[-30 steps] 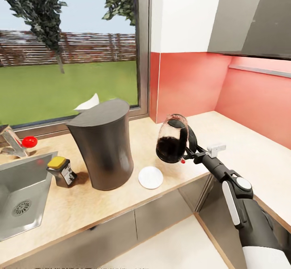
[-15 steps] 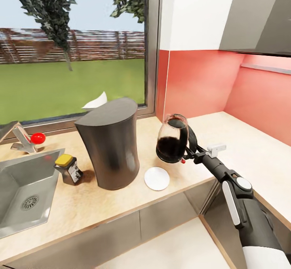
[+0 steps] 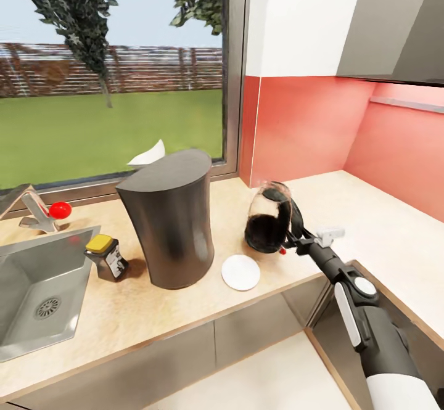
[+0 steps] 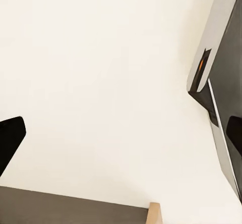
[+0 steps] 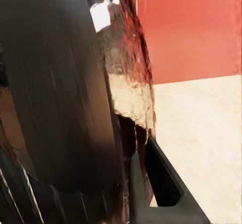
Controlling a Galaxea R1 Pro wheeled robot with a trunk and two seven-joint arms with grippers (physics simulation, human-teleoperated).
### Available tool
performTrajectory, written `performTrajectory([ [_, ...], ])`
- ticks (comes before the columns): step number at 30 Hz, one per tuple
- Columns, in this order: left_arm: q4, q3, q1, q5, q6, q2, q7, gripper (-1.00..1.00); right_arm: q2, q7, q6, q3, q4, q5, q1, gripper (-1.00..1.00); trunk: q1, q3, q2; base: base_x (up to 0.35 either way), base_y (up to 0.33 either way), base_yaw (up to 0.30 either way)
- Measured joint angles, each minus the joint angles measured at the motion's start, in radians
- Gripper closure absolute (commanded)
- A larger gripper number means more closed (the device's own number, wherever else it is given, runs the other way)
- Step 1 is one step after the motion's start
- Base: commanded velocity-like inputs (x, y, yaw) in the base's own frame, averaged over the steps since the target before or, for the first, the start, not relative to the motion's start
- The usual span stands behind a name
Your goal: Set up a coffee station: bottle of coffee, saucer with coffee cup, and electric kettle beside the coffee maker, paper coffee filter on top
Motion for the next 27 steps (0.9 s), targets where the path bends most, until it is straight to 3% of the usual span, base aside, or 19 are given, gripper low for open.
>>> performTrajectory([
  [2, 0.0, 0.0, 0.0, 0.0, 0.0, 0.0, 0.0, -1.0, 0.001, -0.069, -0.012, 0.008, 0.008, -0.003, 0.0, 1.0, 0.0, 0.0, 0.0, 0.0, 0.0, 0.0],
  [4, 0.0, 0.0, 0.0, 0.0, 0.0, -0.001, 0.0, -1.0, 0.005, -0.108, -0.022, 0.048, 0.01, -0.004, -0.001, 1.0, 0.0, 0.0, 0.0, 0.003, 0.0, 0.0],
  [6, 0.0, 0.0, 0.0, 0.0, 0.0, -0.004, 0.0, -1.0, 0.011, -0.131, -0.027, 0.096, 0.007, -0.003, -0.001, 1.0, 0.0, 0.0, 0.0, 0.115, 0.0, 0.0],
  [9, 0.0, 0.0, 0.0, 0.0, 0.007, -0.005, 0.0, -1.0, 0.012, -0.135, -0.029, 0.109, 0.008, -0.002, 0.0, 1.0, 0.0, 0.0, 0.0, 0.169, 0.0, 0.0],
  [12, -0.001, -0.002, 0.0, -0.002, 0.041, -0.007, 0.001, -1.0, 0.012, -0.133, -0.03, 0.115, 0.012, -0.001, 0.0, 1.0, 0.0, 0.0, 0.0, 0.025, 0.0, 0.0],
  [27, -0.002, -0.002, 0.0, -0.004, 0.046, -0.012, 0.002, -1.0, 0.012, -0.134, -0.031, 0.112, 0.01, -0.004, 0.0, 1.0, 0.0, 0.0, 0.0, 0.001, 0.0, 0.0],
])
